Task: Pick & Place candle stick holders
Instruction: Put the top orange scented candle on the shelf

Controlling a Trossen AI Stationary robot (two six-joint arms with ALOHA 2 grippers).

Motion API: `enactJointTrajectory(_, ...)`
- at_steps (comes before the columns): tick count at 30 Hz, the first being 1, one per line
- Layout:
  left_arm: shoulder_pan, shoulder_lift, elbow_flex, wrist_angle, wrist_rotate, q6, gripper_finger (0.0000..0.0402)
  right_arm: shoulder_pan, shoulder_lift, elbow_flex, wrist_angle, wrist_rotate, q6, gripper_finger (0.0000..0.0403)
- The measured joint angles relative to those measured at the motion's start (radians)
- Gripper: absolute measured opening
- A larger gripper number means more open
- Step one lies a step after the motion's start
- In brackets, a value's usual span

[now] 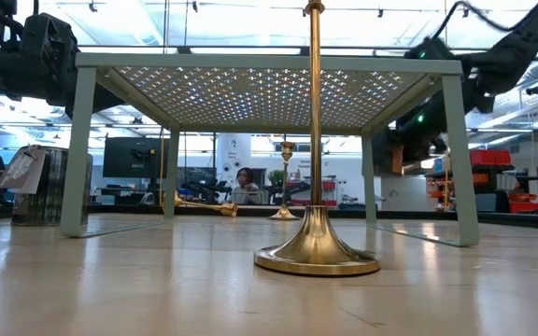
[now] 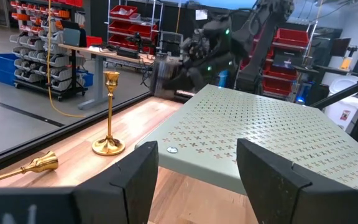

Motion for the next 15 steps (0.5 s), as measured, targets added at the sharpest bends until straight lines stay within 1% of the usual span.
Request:
enactJointTrajectory(4, 0.000, 0.000, 0.000, 0.000, 0.000, 0.000, 0.0218, 0.002, -0.116, 0.001, -0.078, -0.054, -0.001, 0.0341)
enactJointTrajectory(10, 0.000, 0.000, 0.000, 0.000, 0.000, 0.000, 0.0218, 0.052, -0.268, 0.005, -0.178, -0.064, -0.017, 0.0341)
enactJointTrajectory(12, 0.000, 0.000, 0.000, 0.000, 0.000, 0.000, 0.0218, 0.081, -0.304, 0.042, -0.262, -0.089, -0.015, 0.0341)
enactJointTrajectory(15, 0.000, 0.000, 0.000, 0.000, 0.000, 0.000, 0.0218, 0.149, -0.327, 0.125, -0.386, -0.096, -0.015, 0.0341)
